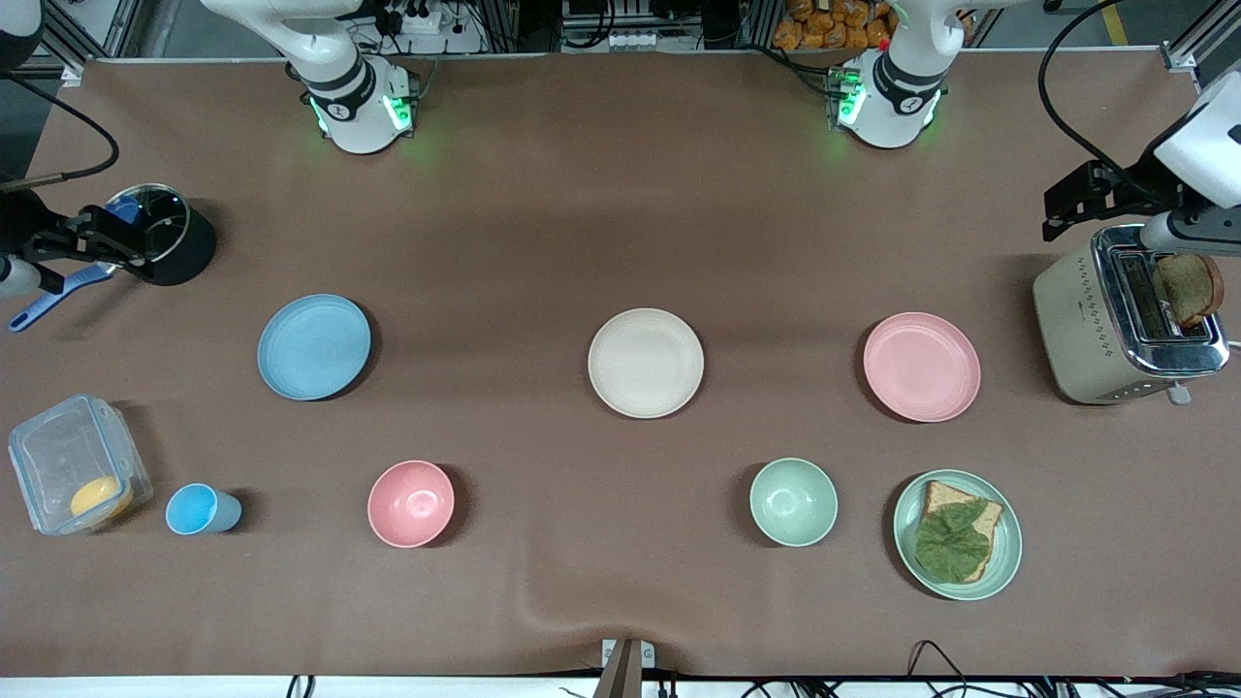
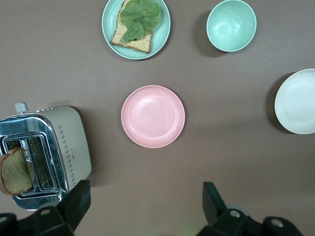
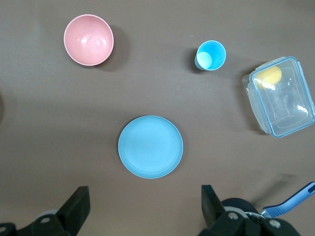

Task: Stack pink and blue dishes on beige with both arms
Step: 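Move the left gripper toward the pink plate beside the toaster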

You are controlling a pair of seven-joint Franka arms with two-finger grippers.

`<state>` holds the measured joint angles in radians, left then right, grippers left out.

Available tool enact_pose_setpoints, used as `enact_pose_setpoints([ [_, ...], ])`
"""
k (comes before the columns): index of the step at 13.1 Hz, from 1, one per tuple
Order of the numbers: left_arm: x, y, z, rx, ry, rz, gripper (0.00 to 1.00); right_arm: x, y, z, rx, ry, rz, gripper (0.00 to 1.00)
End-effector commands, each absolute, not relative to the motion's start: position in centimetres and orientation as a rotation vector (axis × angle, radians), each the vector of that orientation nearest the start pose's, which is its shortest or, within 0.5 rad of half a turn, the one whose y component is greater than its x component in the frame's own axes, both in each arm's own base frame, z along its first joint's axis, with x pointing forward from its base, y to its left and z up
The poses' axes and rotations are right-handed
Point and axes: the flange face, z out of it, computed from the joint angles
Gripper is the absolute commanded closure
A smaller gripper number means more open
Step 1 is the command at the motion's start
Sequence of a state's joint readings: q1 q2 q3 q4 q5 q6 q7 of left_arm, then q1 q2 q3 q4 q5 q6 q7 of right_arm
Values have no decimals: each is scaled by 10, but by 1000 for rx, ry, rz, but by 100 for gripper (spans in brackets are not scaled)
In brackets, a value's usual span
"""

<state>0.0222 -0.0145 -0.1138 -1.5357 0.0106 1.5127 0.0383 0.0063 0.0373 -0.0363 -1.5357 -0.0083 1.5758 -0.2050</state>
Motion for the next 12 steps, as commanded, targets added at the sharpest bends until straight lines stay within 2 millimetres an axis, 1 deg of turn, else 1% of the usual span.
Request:
enact_pose_setpoints([
  [1,538,-44,651,-3101,201,18,0,563,-14,628,-3135,-284,-6,0],
  [3,544,-45,641,-3081,208,43,0,564,-16,627,-3136,-277,-9,0],
  [4,551,-45,628,-3048,221,69,0,564,-16,627,-3136,-277,-6,0],
  [5,566,-41,601,-3027,220,109,0,564,-14,627,-3135,-284,-9,0],
  [6,573,-43,577,-3014,232,115,0,564,-12,627,-3135,-289,-6,0],
  [7,577,-39,545,-3009,238,99,0,563,-14,628,-3135,-285,-9,0],
  [8,576,-35,504,-3012,244,59,0,564,-15,627,-3136,-282,-9,0],
  [9,573,-25,468,-3017,235,30,0,564,-15,627,-3136,-282,-9,0],
  [10,571,-12,440,-3024,216,12,0,564,-15,627,-3136,-282,-9,0],
  [11,569,0,416,-3031,193,18,0,564,-15,627,-3136,-282,-9,0],
  [12,569,3,391,-3039,189,34,0,563,-14,628,-3135,-284,-6,0],
])
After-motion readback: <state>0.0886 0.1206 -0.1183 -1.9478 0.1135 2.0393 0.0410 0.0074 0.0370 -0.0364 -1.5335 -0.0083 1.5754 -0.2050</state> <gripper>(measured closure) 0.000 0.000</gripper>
